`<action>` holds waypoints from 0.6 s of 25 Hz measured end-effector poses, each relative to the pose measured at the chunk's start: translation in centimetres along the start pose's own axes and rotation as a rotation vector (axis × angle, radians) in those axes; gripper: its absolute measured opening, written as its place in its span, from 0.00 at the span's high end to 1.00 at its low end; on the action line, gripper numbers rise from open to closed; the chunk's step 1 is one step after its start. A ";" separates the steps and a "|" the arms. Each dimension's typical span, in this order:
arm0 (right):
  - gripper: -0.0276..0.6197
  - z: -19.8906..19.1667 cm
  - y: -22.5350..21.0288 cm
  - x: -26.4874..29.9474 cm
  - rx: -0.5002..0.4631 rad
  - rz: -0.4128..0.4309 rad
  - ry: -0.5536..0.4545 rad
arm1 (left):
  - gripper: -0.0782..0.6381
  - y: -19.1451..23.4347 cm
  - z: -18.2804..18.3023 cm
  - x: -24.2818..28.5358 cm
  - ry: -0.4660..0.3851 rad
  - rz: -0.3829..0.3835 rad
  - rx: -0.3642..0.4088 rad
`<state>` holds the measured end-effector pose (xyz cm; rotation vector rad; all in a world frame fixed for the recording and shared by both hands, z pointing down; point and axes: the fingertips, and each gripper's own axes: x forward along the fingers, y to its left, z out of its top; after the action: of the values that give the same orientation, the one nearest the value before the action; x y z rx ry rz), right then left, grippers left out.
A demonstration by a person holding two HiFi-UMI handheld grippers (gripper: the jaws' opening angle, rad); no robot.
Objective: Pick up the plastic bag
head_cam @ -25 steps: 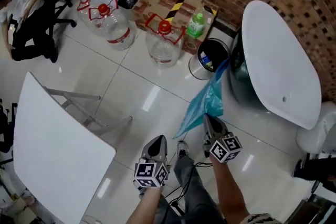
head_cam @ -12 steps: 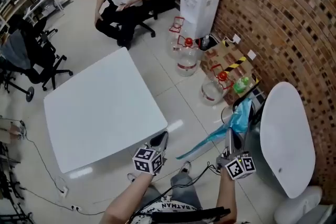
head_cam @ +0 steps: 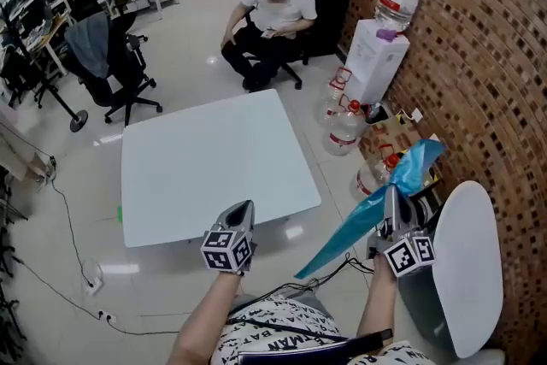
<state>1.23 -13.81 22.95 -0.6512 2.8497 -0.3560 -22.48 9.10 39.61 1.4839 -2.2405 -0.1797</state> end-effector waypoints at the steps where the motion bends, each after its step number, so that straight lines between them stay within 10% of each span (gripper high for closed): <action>1: 0.94 0.2 1.1 0.4 -0.001 0.003 -0.009 | 0.89 1.4 0.8 -1.4 -0.023 0.022 -0.001; 15: 0.94 -1.7 19.6 10.8 0.010 0.313 -0.008 | 0.89 14.8 7.5 -15.7 -0.175 0.329 0.017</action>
<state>-16.54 -1.21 17.75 -0.1966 2.8761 -0.3140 -33.03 28.38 33.43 1.1227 -2.5936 -0.1934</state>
